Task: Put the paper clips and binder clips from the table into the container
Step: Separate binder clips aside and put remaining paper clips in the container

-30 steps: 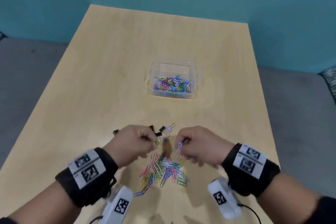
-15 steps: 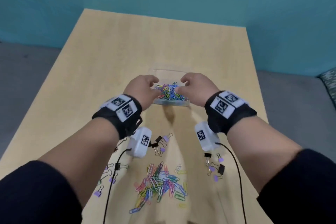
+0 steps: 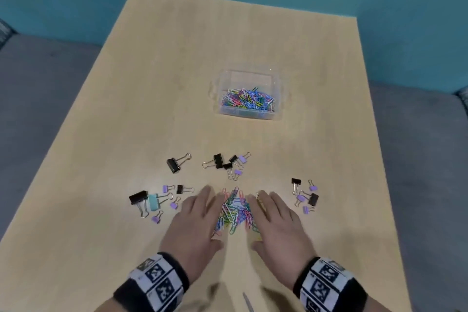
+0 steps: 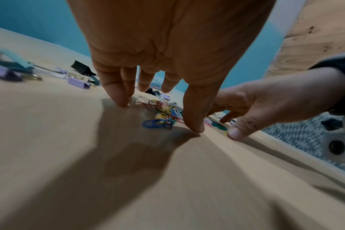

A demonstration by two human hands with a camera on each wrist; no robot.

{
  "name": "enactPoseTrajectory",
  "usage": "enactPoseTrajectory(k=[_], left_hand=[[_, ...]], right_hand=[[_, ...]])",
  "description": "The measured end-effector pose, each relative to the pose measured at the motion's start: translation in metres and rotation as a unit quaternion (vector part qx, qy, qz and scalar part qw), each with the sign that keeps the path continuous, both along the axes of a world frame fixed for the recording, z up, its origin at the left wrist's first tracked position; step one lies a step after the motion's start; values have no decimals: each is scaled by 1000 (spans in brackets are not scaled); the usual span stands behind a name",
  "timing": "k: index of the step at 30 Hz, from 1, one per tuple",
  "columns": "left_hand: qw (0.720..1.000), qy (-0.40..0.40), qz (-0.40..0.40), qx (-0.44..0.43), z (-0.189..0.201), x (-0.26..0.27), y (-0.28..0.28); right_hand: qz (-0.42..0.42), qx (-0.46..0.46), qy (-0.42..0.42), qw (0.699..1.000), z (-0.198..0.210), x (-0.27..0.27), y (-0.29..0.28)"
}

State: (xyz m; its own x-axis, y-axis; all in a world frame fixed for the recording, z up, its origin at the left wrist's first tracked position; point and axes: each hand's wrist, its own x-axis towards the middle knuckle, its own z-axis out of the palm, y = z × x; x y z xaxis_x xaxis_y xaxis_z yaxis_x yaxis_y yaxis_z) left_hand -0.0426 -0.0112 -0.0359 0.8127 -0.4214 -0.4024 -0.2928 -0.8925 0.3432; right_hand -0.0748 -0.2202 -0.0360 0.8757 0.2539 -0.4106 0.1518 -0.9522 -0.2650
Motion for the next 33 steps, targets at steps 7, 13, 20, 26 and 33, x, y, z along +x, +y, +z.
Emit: enactPoseTrajectory(k=[7,13,20,26,33], left_hand=[[997,-67,-40,19,-20,13,-19],[994,-107,-28,3,-20,8,-25],[996,-90,-13,-6,-14,12,-30],[999,-53,-2,-3,-11,19,-25],[995,25,81,-50,1,38,-23]], right_hand=[[-10,-6,-65,998,-6,21,25],[10,-6,-59,998,0,25,29],[25,14,-43,999,4,31,25],[30,36,-28,999,6,36,17],[0,75,44,996,13,52,8]])
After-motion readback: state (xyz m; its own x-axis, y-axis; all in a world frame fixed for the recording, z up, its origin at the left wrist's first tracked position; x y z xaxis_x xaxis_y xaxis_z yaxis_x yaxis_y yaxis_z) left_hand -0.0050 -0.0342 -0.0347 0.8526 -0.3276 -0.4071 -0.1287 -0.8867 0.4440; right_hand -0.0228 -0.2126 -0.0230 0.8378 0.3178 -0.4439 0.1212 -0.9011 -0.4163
